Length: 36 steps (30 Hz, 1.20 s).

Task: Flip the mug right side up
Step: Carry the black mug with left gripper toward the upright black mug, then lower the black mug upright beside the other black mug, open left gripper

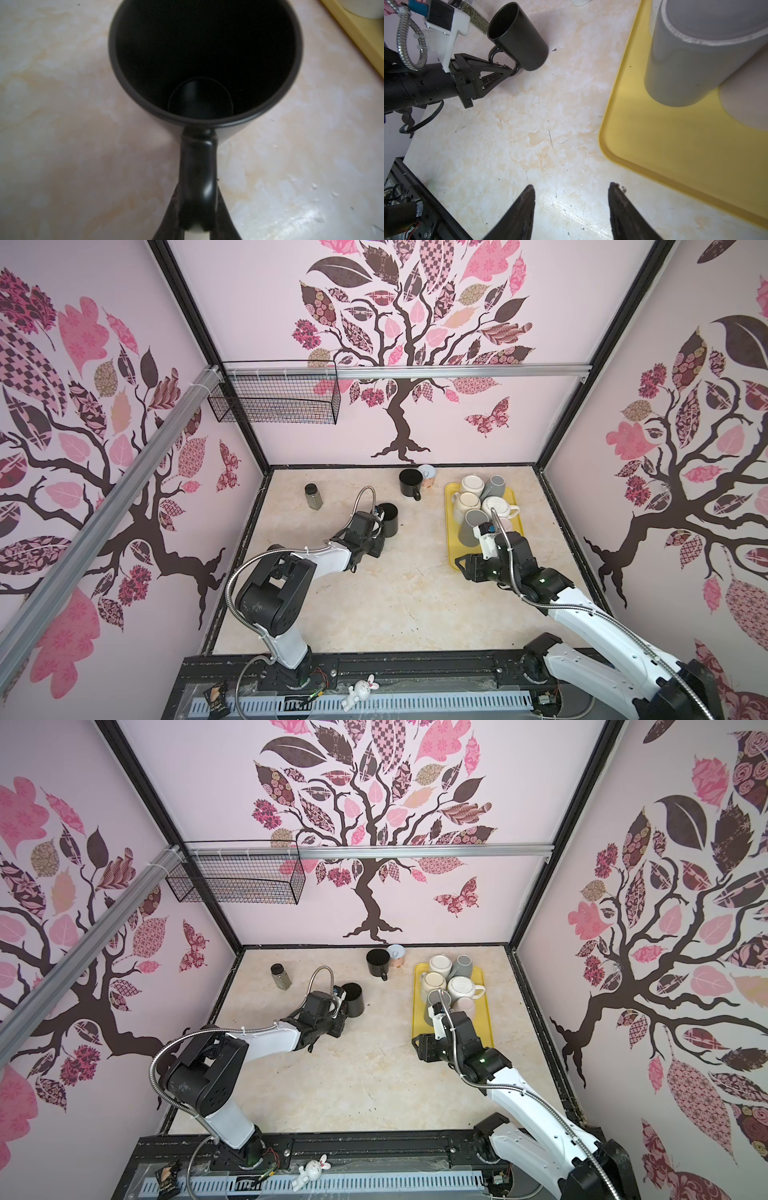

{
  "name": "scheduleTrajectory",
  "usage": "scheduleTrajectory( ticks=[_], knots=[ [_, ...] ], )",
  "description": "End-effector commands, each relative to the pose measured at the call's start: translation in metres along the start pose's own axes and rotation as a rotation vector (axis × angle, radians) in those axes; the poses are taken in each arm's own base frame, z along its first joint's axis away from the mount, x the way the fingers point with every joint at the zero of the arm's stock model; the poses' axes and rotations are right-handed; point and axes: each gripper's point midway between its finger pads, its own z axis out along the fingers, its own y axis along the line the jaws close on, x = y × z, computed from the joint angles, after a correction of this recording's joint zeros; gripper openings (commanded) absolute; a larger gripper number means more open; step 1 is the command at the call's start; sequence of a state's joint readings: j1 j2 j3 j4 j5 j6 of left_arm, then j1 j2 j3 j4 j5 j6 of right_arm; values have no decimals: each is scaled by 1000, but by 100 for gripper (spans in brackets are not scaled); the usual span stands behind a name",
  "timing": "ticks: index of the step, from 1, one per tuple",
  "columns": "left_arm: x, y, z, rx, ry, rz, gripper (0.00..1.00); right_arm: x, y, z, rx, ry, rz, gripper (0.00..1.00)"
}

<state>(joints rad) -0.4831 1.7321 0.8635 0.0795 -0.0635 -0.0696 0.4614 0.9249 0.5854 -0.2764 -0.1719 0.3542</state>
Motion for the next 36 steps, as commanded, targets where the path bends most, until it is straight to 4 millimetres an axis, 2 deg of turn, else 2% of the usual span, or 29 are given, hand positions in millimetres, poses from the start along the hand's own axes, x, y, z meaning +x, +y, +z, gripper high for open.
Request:
scheduleTrajectory(
  ticks=[1, 9, 12, 16, 21, 25, 28, 31, 36],
  knots=[
    [-37, 19, 14, -90, -97, -129, 0, -19, 1, -7, 20, -53, -18, 59],
    [-74, 23, 53, -138, -112, -222, 0, -19, -1, -4, 25, -54, -9, 60],
    [-87, 31, 60, -183, -139, -274, 0, -18, -1, -2, 25, -47, -2, 60],
    [-100, 29, 68, -174, -163, -296, 0, -15, -3, -1, 28, -42, -6, 60],
    [-109, 23, 78, -164, -173, -315, 0, -13, -4, 2, 30, -31, -13, 60],
    [-115, 30, 83, -228, -189, -372, 0, -12, -4, 2, 33, -25, -20, 60],
    [-119, 25, 88, -226, -191, -375, 0, -12, -5, 1, 38, -26, -25, 60],
    [-126, 16, 90, -204, -202, -373, 5, -12, -6, -1, 42, -29, -28, 60],
    [-134, 1, 87, -170, -219, -358, 19, -12, -6, -3, 45, -30, -30, 60]
  ],
)
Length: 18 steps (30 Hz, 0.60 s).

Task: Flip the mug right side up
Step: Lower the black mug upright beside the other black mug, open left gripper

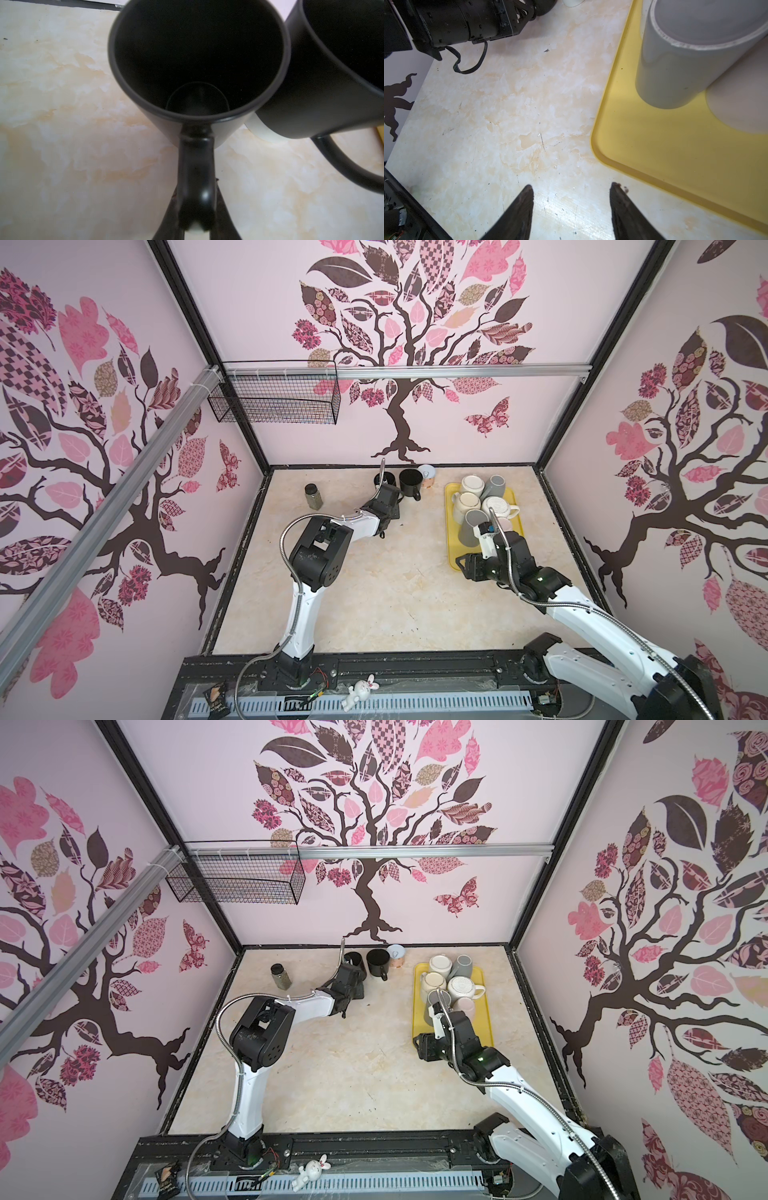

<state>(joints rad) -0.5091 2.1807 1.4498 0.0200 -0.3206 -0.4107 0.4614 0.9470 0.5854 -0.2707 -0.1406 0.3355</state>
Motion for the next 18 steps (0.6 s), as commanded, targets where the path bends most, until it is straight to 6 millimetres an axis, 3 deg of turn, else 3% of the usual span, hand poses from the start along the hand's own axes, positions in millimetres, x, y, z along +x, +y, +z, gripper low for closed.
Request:
scheduleTrajectory(
  ticks=[1, 7, 16, 17, 18],
  knots=[
    [-29, -26, -7, 63, -74, -30, 23, -12, 1, -7, 10, -31, -15, 60],
    [-39, -44, -24, 113, -95, -7, 41, -14, 1, -10, 10, -39, -14, 61],
    [-52, -44, -54, 133, -126, 16, 50, -31, -10, -19, 102, -62, -18, 61],
    [-52, -42, -59, 131, -129, 25, 57, -37, -13, -20, 115, -65, -10, 62],
    [-52, -40, -63, 127, -133, 39, 73, -43, -16, -21, 121, -66, 6, 62]
  ],
)
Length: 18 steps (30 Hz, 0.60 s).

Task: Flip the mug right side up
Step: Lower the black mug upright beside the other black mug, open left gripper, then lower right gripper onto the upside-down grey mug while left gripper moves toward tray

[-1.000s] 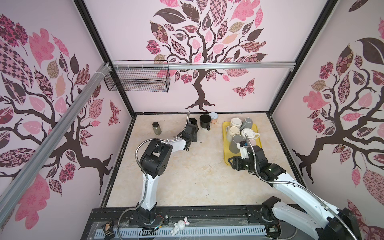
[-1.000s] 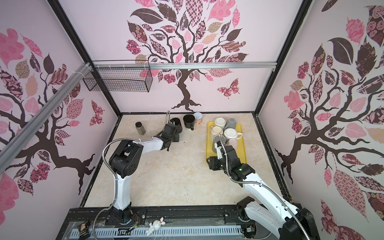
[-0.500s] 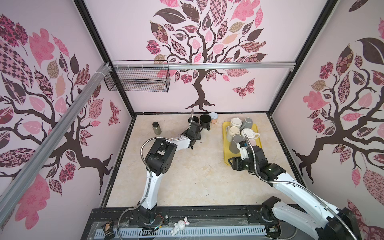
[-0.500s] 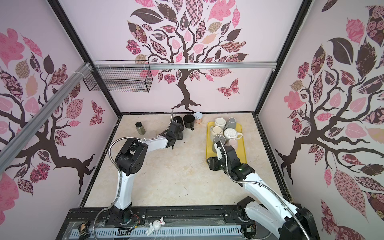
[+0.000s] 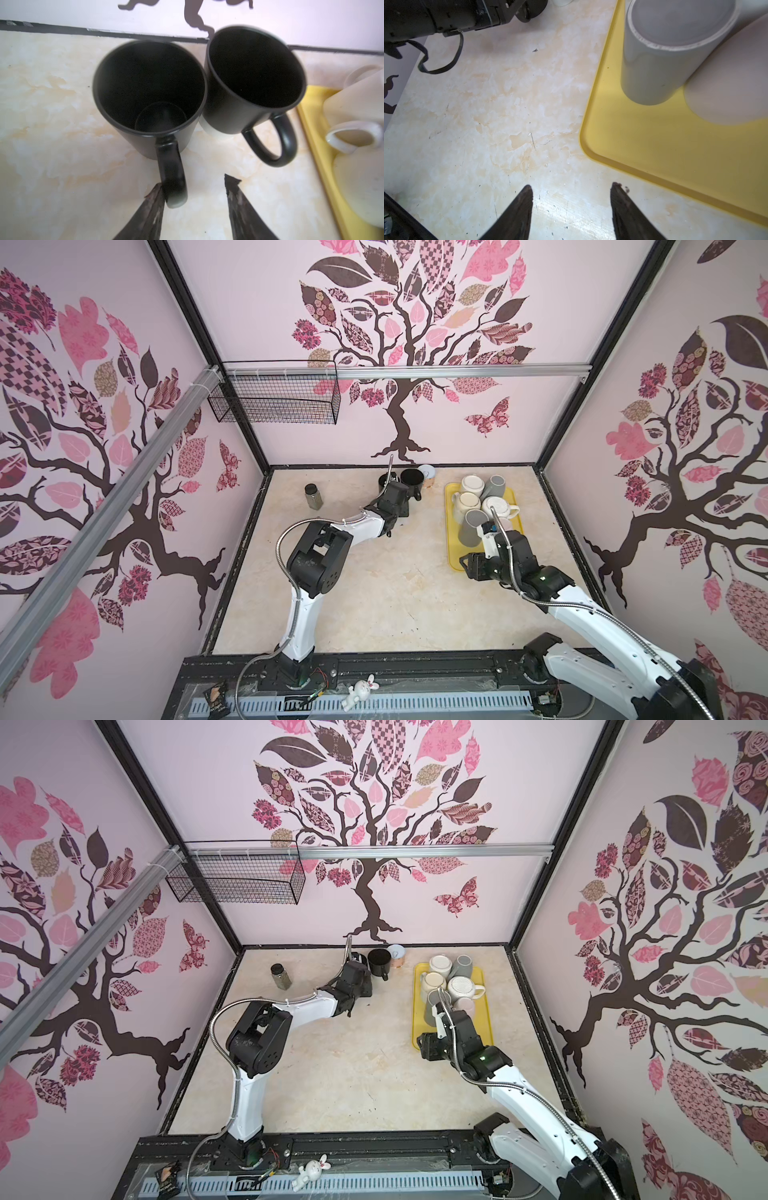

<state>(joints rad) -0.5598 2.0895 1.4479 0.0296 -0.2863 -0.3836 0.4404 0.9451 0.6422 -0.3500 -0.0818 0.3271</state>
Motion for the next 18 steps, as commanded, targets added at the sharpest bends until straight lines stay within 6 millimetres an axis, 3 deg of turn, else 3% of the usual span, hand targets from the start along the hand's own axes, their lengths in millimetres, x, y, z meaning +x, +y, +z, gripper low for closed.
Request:
scheduleTrajectory(
  ticks=[1, 2, 12, 18],
  knots=[
    [-25, 0, -28, 14, -68, 26, 92, -37, -7, -10, 45, -58, 19, 62],
    [-25, 3, -32, 4, -71, 35, 97, -44, -10, -9, 43, -62, 41, 62],
    [-40, 9, -79, 52, -123, 75, 97, -95, -27, 10, 104, -91, 113, 62],
    [-32, -18, -103, 203, -63, 174, 97, -117, -48, 16, 186, -119, 132, 63]
  ],
)
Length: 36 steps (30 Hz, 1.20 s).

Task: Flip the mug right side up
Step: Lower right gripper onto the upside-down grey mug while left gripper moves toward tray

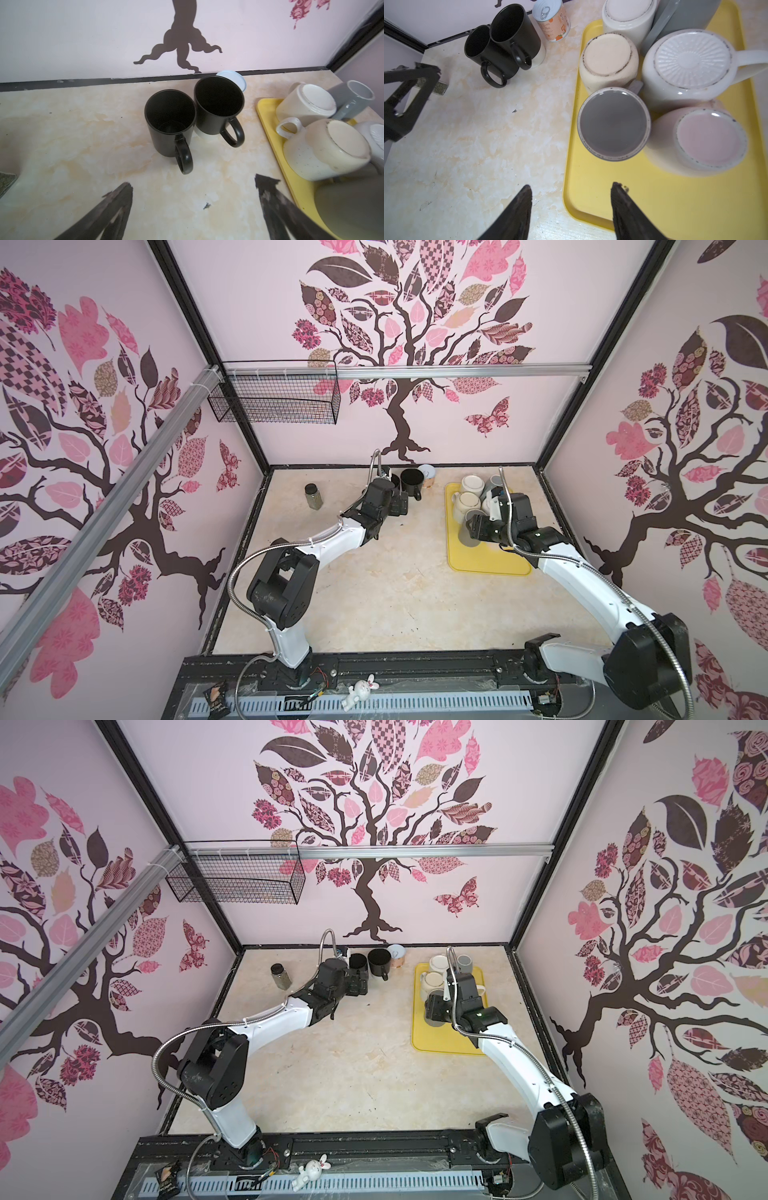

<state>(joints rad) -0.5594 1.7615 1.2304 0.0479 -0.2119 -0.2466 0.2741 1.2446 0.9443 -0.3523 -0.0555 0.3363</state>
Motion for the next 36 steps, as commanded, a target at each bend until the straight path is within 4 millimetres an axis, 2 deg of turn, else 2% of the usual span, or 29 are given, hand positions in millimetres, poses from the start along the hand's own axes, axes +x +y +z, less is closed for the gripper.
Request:
scheduleTrajectory(
  ticks=[1, 4, 9, 12, 17, 21, 25, 29, 36],
  knots=[
    [4, -24, -15, 117, 44, 64, 97, -32, -14, 2, 56, -64, 21, 63],
    [4, -42, -24, 233, 56, 46, 97, -45, -24, 12, 80, -57, 30, 63],
    [4, -79, -39, 456, 63, 29, 91, -44, -40, 34, 136, -9, 19, 64],
    [13, -97, -43, 544, 110, 12, 87, -42, -48, 46, 121, 16, 48, 64],
    [39, -125, -56, 659, 206, 14, 78, -36, -44, 66, 75, 84, 73, 60],
    [57, -128, -66, 679, 235, 23, 76, -32, -43, 71, 58, 90, 84, 59],
    [64, -124, -76, 684, 246, 14, 75, -26, -34, 72, 7, 105, 112, 54],
    [67, -121, -83, 680, 241, 17, 74, -19, -30, 66, -28, 105, 154, 53],
    [80, -122, -84, 685, 270, -5, 72, -10, -21, 48, -96, 59, 223, 52]
  ],
)
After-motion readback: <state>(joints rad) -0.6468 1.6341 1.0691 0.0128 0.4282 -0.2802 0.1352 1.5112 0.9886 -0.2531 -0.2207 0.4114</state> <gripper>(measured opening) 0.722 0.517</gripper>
